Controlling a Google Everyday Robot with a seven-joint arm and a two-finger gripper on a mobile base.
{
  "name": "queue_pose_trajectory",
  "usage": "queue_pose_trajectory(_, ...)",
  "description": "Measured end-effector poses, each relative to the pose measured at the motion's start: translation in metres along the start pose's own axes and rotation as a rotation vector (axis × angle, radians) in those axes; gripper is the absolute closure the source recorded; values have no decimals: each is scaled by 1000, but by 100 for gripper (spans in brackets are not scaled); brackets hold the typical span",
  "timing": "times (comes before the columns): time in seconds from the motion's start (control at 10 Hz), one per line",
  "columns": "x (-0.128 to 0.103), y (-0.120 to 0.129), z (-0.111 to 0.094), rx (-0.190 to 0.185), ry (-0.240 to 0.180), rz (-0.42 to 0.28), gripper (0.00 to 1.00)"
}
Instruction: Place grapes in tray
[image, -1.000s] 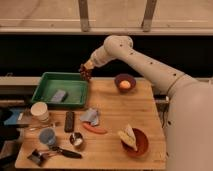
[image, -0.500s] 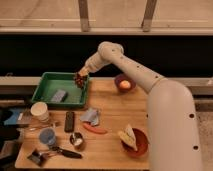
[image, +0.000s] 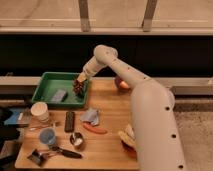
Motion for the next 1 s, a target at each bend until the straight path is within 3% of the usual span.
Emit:
queue_pose_trajectory(0.6,1,0,0,0,1,0,28)
queue_pose_trajectory(0.7,0,0,1,0,1,-1,21)
queue_pose_trajectory(1.0,0,0,0,0,1,-1,20)
